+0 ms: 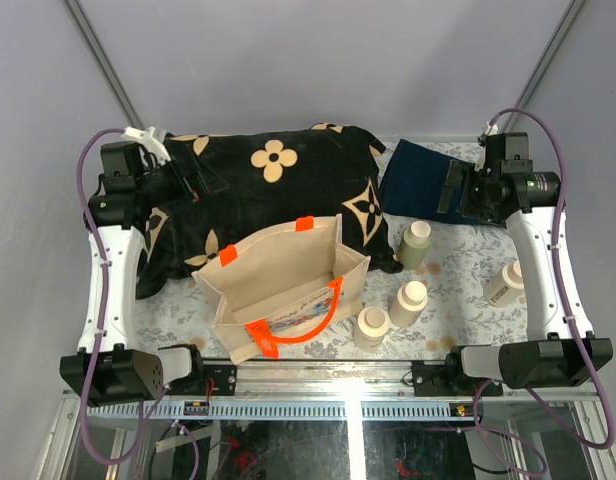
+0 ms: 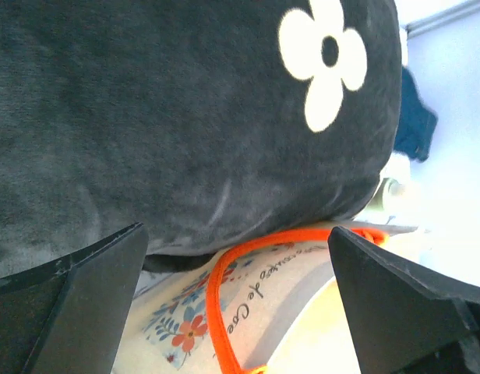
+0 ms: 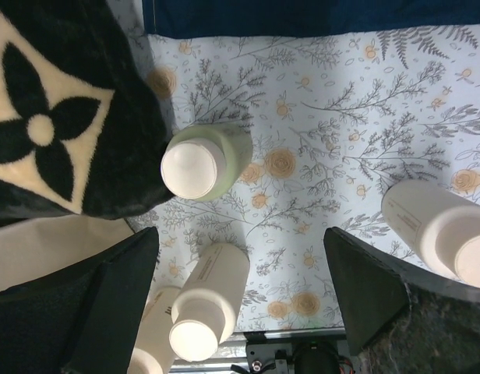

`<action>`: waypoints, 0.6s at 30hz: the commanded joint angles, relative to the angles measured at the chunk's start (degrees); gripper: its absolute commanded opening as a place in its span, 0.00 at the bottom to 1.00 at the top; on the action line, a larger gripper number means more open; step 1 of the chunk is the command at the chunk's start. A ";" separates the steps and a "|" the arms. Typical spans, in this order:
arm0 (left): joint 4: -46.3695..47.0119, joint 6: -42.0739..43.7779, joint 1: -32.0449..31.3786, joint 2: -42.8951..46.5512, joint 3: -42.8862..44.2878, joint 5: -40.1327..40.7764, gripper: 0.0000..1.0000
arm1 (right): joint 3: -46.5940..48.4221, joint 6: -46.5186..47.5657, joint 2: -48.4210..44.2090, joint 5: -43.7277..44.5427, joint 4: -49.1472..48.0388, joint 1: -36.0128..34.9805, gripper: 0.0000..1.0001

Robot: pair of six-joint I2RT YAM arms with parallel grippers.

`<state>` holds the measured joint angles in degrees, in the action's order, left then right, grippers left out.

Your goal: Place the personal care products into the canvas bag

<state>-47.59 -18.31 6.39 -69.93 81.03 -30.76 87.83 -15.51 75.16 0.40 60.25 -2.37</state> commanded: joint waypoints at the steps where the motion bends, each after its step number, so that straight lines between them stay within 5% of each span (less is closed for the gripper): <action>1: 15.72 -13.34 4.70 3.21 -5.81 -5.96 1.00 | 3.89 0.50 0.53 2.22 0.86 -0.53 0.94; 6: 21.22 -14.76 6.90 4.65 -10.47 -8.43 1.00 | 3.00 0.67 1.84 3.64 -0.17 -0.59 0.95; 12: 13.51 -4.80 7.04 -0.75 -6.22 -11.79 1.00 | 6.29 1.20 5.95 6.27 -0.05 -0.61 0.95; 18: 14.02 -5.71 7.40 -4.82 -7.76 -14.21 1.00 | 11.38 1.52 8.85 7.52 -0.09 -0.70 0.95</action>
<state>-34.04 -25.43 13.23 -73.10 73.52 -41.01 94.17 -15.05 83.77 5.72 60.55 -2.61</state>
